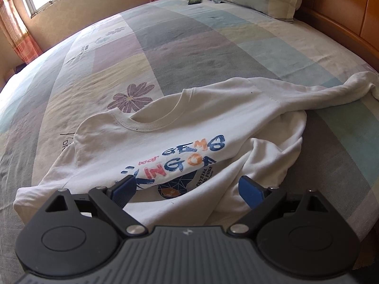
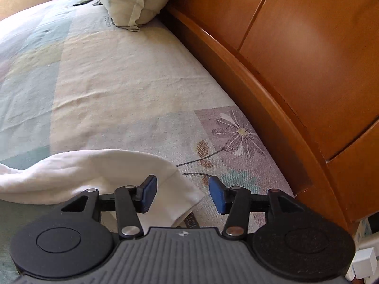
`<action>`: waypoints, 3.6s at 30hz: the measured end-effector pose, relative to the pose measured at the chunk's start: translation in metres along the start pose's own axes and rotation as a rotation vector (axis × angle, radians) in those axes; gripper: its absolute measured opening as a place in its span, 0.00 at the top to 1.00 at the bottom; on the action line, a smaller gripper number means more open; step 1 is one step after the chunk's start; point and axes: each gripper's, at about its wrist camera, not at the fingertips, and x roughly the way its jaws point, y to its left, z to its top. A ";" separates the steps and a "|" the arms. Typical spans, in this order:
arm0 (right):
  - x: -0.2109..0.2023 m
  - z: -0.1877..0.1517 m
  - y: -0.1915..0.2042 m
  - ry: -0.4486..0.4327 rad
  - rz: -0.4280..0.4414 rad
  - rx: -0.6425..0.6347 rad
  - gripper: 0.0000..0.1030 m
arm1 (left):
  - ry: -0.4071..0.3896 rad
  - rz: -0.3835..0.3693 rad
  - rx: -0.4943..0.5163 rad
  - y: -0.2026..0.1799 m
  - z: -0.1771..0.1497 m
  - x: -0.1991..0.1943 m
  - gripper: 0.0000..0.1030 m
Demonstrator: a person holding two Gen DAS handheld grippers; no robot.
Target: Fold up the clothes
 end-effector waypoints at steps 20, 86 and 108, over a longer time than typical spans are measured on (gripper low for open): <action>-0.052 -0.028 0.249 0.027 0.787 -0.282 0.13 | 0.041 0.111 -0.185 0.072 -0.052 -0.035 0.10; -0.071 -0.091 0.300 0.171 0.755 -0.133 0.11 | -0.116 -0.250 -1.158 0.222 -0.174 0.041 0.95; -0.114 -0.094 0.364 0.096 0.704 -0.158 0.11 | -0.156 0.599 -0.323 0.385 -0.158 -0.042 0.95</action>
